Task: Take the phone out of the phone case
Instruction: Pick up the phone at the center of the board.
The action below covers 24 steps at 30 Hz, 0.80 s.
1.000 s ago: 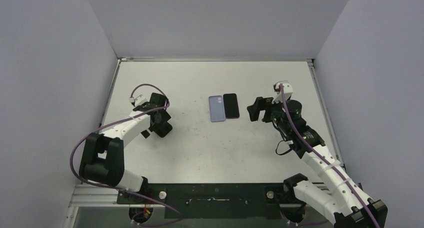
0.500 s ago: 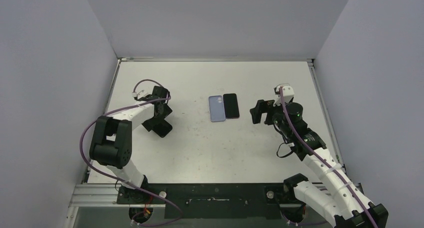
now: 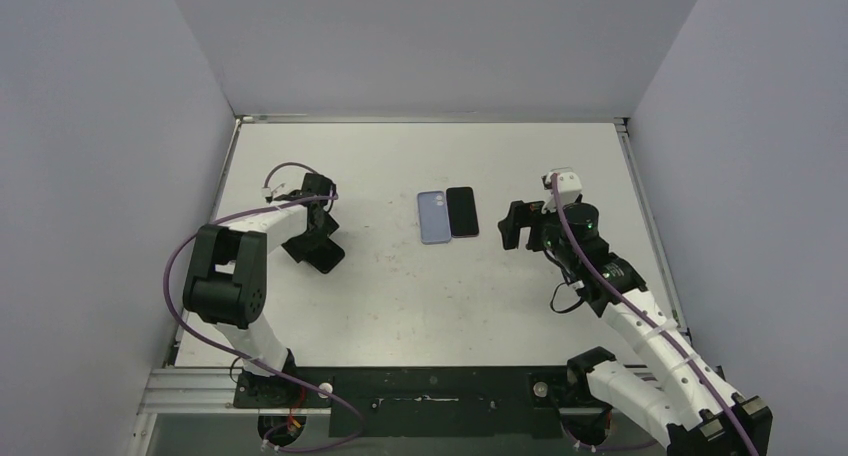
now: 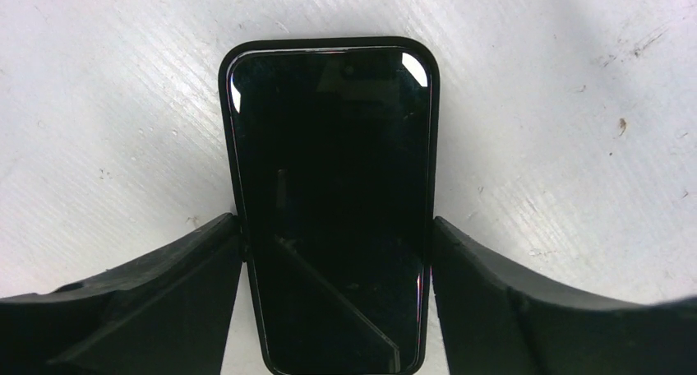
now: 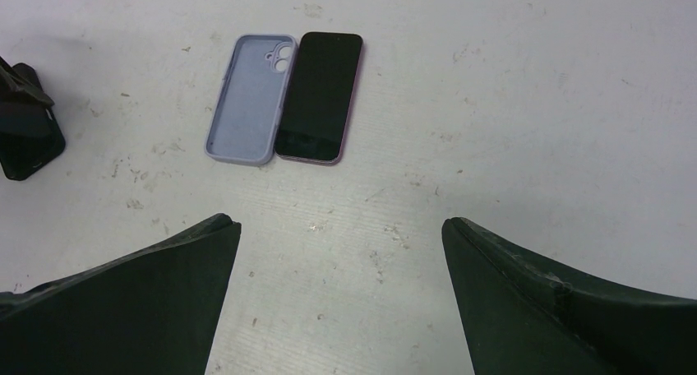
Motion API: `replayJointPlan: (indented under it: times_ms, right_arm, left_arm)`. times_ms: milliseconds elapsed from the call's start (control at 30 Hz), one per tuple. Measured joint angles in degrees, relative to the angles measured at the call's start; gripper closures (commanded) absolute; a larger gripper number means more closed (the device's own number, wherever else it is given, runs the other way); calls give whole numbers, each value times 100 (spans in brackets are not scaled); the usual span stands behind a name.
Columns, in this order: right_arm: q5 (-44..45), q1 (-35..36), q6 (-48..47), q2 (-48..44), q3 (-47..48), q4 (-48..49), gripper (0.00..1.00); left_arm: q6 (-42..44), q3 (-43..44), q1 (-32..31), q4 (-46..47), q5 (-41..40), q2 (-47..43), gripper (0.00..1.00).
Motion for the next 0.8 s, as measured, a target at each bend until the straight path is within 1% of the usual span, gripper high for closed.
replayJointPlan:
  times_ms: [67,233,367,500,533,633,800]
  right_arm:
    - [-9,0,33,61,0,0,0]
    - [-153,0,323,372,0,-9,0]
    - [-619,-2,581,695,0,9,0]
    - [-1115,142,920,872,-164,387,0]
    - [-1139,286,1014,925,-212,496,0]
    - [-1108,929,1226,1248,-225,791,0]
    - [-815,1950,1613,2009,-181,1340,1]
  left_arm:
    - [31,-28,0,50,22,-9,46]
    - [190,-240,4,310,116,-177,61]
    - [516,-503,9,601,330,-411,69]
    - [918,-820,9,903,719,-743,74]
    - [1010,-883,2,955,817,-850,75]
    - [1193,-1075,-98,979,1552,-1145,80]
    - [1381,-1255,-317,1062,2487,-1340,84]
